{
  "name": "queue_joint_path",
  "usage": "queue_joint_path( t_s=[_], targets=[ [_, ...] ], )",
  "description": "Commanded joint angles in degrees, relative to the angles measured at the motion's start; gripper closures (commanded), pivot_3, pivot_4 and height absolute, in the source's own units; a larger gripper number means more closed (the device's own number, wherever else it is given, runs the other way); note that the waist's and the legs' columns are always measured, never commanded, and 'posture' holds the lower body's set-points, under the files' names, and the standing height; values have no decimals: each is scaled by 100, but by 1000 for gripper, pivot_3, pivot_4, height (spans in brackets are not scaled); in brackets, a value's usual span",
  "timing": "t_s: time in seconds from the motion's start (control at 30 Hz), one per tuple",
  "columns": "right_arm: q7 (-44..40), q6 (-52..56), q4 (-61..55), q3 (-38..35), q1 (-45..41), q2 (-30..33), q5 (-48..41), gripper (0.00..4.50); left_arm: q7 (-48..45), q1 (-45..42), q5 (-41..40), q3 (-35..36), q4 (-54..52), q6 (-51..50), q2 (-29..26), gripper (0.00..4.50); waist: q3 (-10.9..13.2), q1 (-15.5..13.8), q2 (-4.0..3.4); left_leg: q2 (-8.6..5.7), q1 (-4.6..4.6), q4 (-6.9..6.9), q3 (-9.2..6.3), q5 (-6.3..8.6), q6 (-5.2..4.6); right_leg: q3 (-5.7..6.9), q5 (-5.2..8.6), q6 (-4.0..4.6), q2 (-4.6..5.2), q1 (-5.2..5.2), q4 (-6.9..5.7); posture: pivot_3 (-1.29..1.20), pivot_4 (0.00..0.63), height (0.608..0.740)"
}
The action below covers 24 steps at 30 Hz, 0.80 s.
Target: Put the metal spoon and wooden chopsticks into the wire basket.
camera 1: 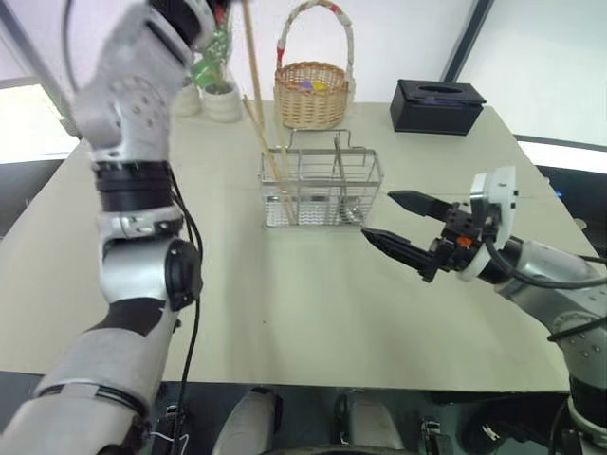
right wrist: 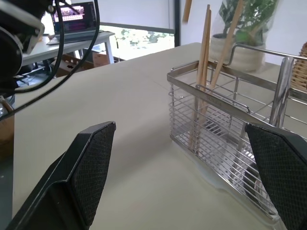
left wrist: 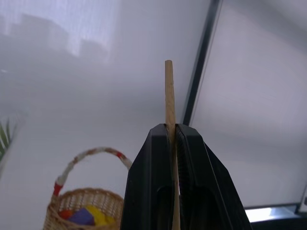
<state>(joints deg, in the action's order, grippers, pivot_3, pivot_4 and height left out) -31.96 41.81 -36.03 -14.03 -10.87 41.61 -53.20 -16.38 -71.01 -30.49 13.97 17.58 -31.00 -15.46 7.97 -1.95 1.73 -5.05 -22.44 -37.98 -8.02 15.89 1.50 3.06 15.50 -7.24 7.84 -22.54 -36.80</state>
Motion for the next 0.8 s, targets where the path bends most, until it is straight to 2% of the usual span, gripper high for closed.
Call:
queue_joint_path(
  t_s=[0.03,0.17,0.43,0.57,0.7,0.73,0.77,0.8],
  targets=[
    [83,-104,-289,-226,68,-7,-102,0,-106,171,69,-158,-302,88,91,4473,0,-8,-1,0,0,0,0,0,0,-2,0,0,-1,0,0,0,150,655],
    [229,-94,-393,-337,171,-19,-193,0,-254,688,361,-454,-299,594,352,4473,0,-24,-2,-3,-2,0,1,0,0,-5,0,1,2,2,10,0,150,655],
    [431,-9,-441,-459,200,65,-386,0,-409,1071,609,-516,10,1201,690,4473,0,-33,-2,-5,-10,2,0,2,-3,-3,-2,4,2,9,38,0,150,655],
    [474,11,-405,-450,155,95,-412,0,-414,1237,611,-507,-129,1215,784,2995,1,-31,-2,-5,-9,2,1,3,-6,-3,-3,4,2,13,44,0,150,655],
    [474,7,-355,-428,123,117,-422,0,-330,1336,532,-437,-396,1056,774,902,1,-28,-1,-4,-9,3,1,3,-7,-3,-3,4,0,12,44,0,150,655],
    [459,0,-332,-414,109,119,-413,0,-313,1363,526,-433,-493,1006,747,227,1,-28,-2,-4,-10,3,1,3,-7,-3,-3,4,0,12,44,0,150,655],
    [441,-8,-298,-392,81,118,-400,0,-310,1393,548,-442,-610,979,697,32,1,-26,-2,-4,-10,3,1,3,-7,-3,-3,4,0,12,44,0,150,655],
    [423,-15,-266,-373,57,115,-383,0,-303,1421,575,-455,-721,954,648,32,1,-24,-2,-4,-9,3,1,3,-7,-3,-3,4,0,12,44,0,150,655]
  ],
)
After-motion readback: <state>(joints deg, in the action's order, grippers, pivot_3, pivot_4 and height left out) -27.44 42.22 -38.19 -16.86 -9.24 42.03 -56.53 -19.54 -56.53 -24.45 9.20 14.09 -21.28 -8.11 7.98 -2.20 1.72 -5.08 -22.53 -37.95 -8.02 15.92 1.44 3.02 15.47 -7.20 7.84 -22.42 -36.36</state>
